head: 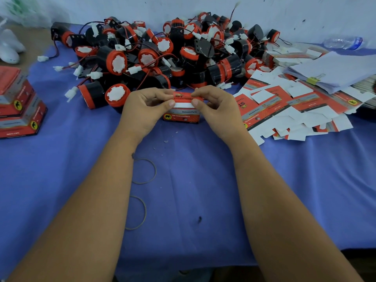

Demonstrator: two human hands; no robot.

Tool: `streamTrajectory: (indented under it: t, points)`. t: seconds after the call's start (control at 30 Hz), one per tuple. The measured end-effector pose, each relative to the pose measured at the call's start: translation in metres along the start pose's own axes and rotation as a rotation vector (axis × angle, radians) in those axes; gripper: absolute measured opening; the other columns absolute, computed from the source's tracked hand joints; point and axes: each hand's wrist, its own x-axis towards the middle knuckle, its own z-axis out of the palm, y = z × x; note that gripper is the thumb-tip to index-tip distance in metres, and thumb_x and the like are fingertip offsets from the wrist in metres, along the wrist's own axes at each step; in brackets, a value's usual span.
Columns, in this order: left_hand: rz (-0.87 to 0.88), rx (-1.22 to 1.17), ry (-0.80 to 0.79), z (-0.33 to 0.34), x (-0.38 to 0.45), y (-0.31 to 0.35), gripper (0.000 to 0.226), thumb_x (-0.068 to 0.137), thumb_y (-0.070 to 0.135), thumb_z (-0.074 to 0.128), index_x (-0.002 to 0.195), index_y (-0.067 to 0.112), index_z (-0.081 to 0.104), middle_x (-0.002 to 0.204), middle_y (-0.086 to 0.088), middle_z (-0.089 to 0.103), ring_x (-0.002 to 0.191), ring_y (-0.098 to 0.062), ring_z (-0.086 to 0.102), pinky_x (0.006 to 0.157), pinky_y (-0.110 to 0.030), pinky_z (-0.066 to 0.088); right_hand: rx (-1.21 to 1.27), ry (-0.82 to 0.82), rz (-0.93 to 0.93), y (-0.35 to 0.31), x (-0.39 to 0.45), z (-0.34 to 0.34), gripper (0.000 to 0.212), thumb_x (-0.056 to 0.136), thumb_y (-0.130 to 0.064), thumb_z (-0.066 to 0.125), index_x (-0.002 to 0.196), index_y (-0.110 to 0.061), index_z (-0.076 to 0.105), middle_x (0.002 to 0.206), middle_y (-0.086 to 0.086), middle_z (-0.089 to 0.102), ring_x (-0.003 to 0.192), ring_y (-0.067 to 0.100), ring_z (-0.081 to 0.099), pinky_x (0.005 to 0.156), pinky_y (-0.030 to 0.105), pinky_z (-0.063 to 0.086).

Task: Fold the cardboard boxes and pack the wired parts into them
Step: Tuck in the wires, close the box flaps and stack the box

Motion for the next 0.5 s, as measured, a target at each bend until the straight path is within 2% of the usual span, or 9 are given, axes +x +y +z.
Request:
streamTrajectory:
  t: [0.07, 0.17, 0.3, 0.4, 0.5]
  points:
    - [0.003, 0.009, 0.018, 0.0012, -0.0001, 0.0015, 0.014, 0.088, 0.0, 0.069, 0.098, 0.01, 0.069, 0.115, -0.01, 0.068, 0.11, -0.015, 0.066, 0.089, -0.026, 0.056, -0.022, 0.012, -0.008, 0.0007, 0.0003, 0.0013, 0.007, 0.095, -0.016, 0.062, 0.096, -0.022, 0.066, 0.103, -0.012, 0.065, 0.104, 0.02, 0.062, 0.082, 0.044, 0.057]
    - [0.008, 0.02, 0.027, 0.002, -0.0002, 0.0031, 0.015, 0.089, -0.001, 0.068, 0.097, 0.012, 0.069, 0.113, -0.008, 0.067, 0.106, -0.009, 0.065, 0.088, -0.022, 0.055, -0.046, 0.022, -0.001, 0.0017, 0.001, 0.002, 0.005, 0.095, -0.019, 0.063, 0.096, -0.018, 0.067, 0.104, -0.007, 0.067, 0.104, 0.02, 0.063, 0.081, 0.044, 0.058]
    - [0.001, 0.019, 0.015, 0.0016, -0.0005, 0.0033, 0.014, 0.09, 0.0, 0.067, 0.095, 0.012, 0.068, 0.115, -0.009, 0.066, 0.108, -0.013, 0.064, 0.09, -0.026, 0.055, -0.155, 0.044, -0.009, 0.0029, 0.0016, 0.0021, 0.01, 0.095, -0.024, 0.063, 0.096, -0.015, 0.066, 0.105, -0.009, 0.068, 0.101, 0.016, 0.063, 0.081, 0.042, 0.057]
    - [-0.01, 0.016, 0.012, 0.0017, 0.0, 0.0023, 0.011, 0.09, -0.001, 0.067, 0.092, 0.011, 0.068, 0.115, -0.008, 0.066, 0.11, -0.014, 0.064, 0.09, -0.026, 0.055, -0.284, 0.083, -0.077, 0.0018, -0.0002, 0.0038, 0.013, 0.095, -0.026, 0.061, 0.095, -0.014, 0.064, 0.103, -0.011, 0.068, 0.094, 0.012, 0.063, 0.077, 0.04, 0.056]
    - [-0.012, 0.001, 0.015, 0.0017, -0.0004, 0.0015, 0.011, 0.09, 0.0, 0.067, 0.092, 0.011, 0.068, 0.116, -0.009, 0.067, 0.111, -0.014, 0.064, 0.088, -0.025, 0.055, -0.404, 0.108, -0.177, 0.0001, -0.0021, 0.0055, 0.017, 0.095, -0.025, 0.061, 0.096, -0.009, 0.064, 0.103, -0.007, 0.071, 0.089, 0.018, 0.065, 0.071, 0.043, 0.055]
